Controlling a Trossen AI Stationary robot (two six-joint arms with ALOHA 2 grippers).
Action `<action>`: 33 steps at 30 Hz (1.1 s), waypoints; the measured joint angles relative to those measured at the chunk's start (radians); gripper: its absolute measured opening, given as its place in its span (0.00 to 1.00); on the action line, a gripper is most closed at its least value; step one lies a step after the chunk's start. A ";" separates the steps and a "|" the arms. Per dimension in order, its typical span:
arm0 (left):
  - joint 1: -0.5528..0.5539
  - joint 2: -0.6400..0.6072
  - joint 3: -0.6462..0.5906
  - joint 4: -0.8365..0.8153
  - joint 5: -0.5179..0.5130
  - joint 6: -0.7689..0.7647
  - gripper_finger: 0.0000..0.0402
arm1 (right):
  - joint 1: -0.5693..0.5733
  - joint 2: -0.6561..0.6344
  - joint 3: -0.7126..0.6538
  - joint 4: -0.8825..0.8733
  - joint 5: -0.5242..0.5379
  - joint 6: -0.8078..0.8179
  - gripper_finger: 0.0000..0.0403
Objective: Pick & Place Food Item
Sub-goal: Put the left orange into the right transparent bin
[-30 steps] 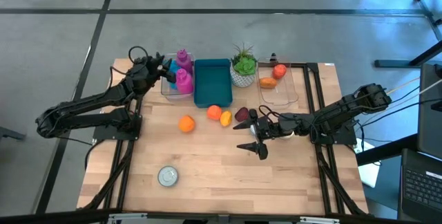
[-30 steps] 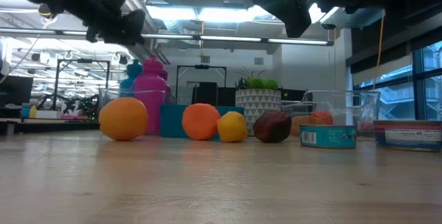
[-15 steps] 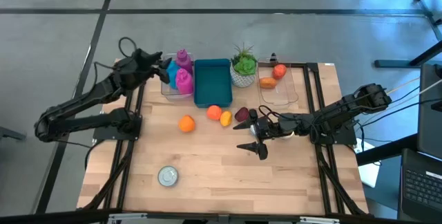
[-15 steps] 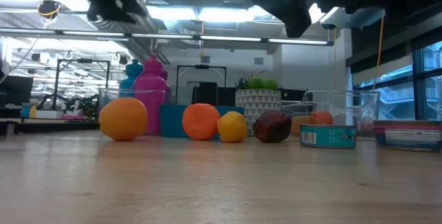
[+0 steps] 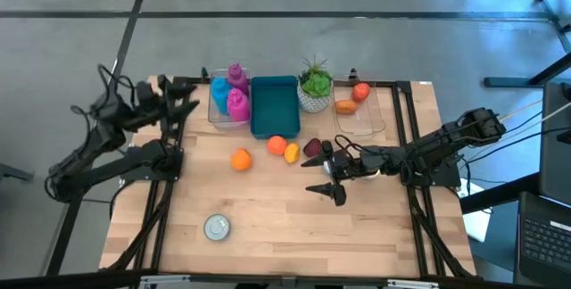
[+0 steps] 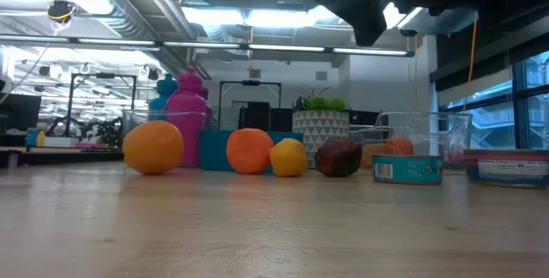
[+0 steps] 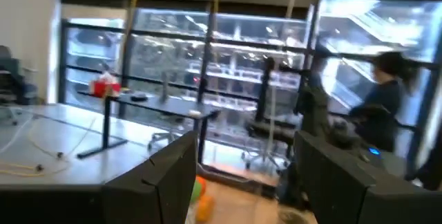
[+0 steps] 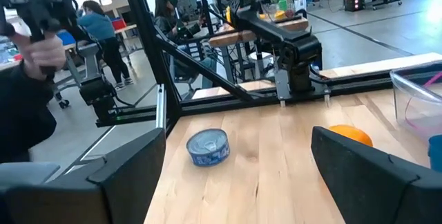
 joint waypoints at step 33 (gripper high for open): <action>-0.687 0.118 -0.390 0.366 -0.296 0.080 0.57 | 0.000 0.000 0.003 -0.007 0.024 -0.074 0.89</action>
